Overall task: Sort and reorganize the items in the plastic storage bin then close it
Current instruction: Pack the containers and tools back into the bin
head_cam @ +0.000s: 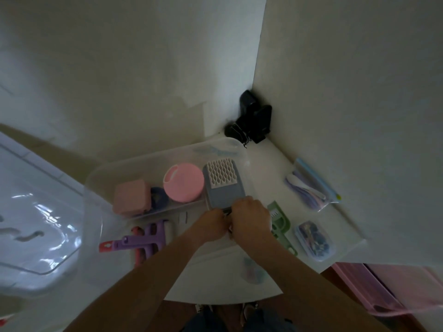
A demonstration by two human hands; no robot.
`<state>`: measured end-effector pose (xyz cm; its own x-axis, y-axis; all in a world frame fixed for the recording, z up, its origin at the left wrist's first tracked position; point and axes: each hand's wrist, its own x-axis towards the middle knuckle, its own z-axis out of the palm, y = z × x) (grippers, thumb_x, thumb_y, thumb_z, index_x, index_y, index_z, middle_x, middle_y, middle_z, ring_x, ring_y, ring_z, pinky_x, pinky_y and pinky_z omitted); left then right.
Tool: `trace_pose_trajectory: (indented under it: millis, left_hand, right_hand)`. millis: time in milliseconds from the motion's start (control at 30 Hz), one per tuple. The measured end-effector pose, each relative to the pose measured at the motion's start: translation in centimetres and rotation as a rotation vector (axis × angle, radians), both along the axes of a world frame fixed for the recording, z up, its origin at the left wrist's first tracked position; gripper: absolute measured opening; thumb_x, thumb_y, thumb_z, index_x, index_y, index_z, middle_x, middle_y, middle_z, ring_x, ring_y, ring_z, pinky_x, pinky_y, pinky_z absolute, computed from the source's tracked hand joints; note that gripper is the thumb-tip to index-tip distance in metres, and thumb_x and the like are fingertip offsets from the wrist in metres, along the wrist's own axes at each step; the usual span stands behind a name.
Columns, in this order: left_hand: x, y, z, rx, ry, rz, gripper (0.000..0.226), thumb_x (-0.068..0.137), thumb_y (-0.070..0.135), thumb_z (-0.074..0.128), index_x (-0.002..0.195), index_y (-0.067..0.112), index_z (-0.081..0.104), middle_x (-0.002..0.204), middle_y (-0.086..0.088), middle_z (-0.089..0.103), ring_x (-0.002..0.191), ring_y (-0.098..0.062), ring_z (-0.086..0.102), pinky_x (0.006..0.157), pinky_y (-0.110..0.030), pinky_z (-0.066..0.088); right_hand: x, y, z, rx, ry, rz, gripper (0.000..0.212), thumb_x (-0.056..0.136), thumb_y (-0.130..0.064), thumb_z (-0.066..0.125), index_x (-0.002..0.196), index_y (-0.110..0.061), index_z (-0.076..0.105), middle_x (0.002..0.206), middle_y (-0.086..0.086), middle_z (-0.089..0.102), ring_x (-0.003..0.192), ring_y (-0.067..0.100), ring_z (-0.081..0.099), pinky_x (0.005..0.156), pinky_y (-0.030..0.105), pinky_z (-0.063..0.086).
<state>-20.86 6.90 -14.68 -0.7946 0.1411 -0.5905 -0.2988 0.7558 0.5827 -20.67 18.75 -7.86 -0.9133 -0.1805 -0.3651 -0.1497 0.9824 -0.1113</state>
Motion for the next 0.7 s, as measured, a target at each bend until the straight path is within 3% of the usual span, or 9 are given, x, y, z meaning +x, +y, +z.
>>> trace_pose_trajectory:
  millis: [167, 333, 500, 600, 700]
  left_hand:
    - [1.2, 1.8, 6.7, -0.174, 0.338, -0.003, 0.034, 0.104, 0.029, 0.04, 0.094, 0.007, 0.063, 0.103, -0.012, 0.07, 0.098, -0.03, 0.064, 0.08, -0.035, 0.044]
    - [1.0, 8.6, 10.8, 0.063, 0.567, 0.08, 0.032, 0.099, 0.041, 0.046, 0.121, 0.022, 0.061, 0.118, 0.002, 0.065, 0.107, -0.018, 0.062, 0.096, -0.033, 0.045]
    - [-2.7, 18.5, 9.1, 0.087, 0.333, -0.057, 0.039, 0.105, 0.025, 0.042, 0.14, 0.01, 0.046, 0.14, -0.011, 0.049, 0.129, -0.028, 0.047, 0.105, -0.036, 0.036]
    - [-5.8, 22.9, 6.0, 0.025, 0.183, -0.013, 0.044, 0.104, 0.024, 0.041, 0.144, 0.006, 0.039, 0.145, -0.016, 0.045, 0.133, -0.033, 0.044, 0.108, -0.039, 0.036]
    - [-9.0, 25.0, 1.5, -0.106, 0.104, -0.017, 0.049, 0.103, 0.02, 0.041, 0.146, -0.001, 0.03, 0.147, -0.021, 0.042, 0.135, -0.034, 0.043, 0.111, -0.038, 0.033]
  right_hand:
    - [1.6, 5.8, 2.8, -0.272, 0.132, -0.159, 0.022, 0.091, -0.031, 0.059, 0.113, -0.027, 0.061, 0.11, -0.006, 0.063, 0.101, 0.017, 0.062, 0.085, 0.032, 0.05]
    - [2.1, 16.2, 2.4, -0.504, 0.155, -0.599, 0.016, 0.088, -0.029, 0.07, 0.104, -0.027, 0.068, 0.099, -0.008, 0.071, 0.083, 0.008, 0.067, 0.076, 0.026, 0.054]
    - [0.6, 23.3, -1.2, -0.558, 0.109, -0.82, 0.035, 0.088, -0.036, 0.069, 0.119, -0.021, 0.064, 0.112, -0.004, 0.071, 0.094, 0.016, 0.067, 0.089, 0.034, 0.052]
    - [-1.5, 24.8, -4.7, -0.623, 0.001, -0.944, 0.05, 0.089, -0.037, 0.068, 0.131, -0.014, 0.055, 0.122, 0.001, 0.064, 0.11, 0.024, 0.062, 0.097, 0.038, 0.048]
    - [-4.1, 26.4, -11.2, -0.771, -0.116, -1.053, 0.076, 0.075, -0.053, 0.071, 0.133, -0.008, 0.051, 0.124, 0.01, 0.063, 0.112, 0.032, 0.062, 0.098, 0.048, 0.049]
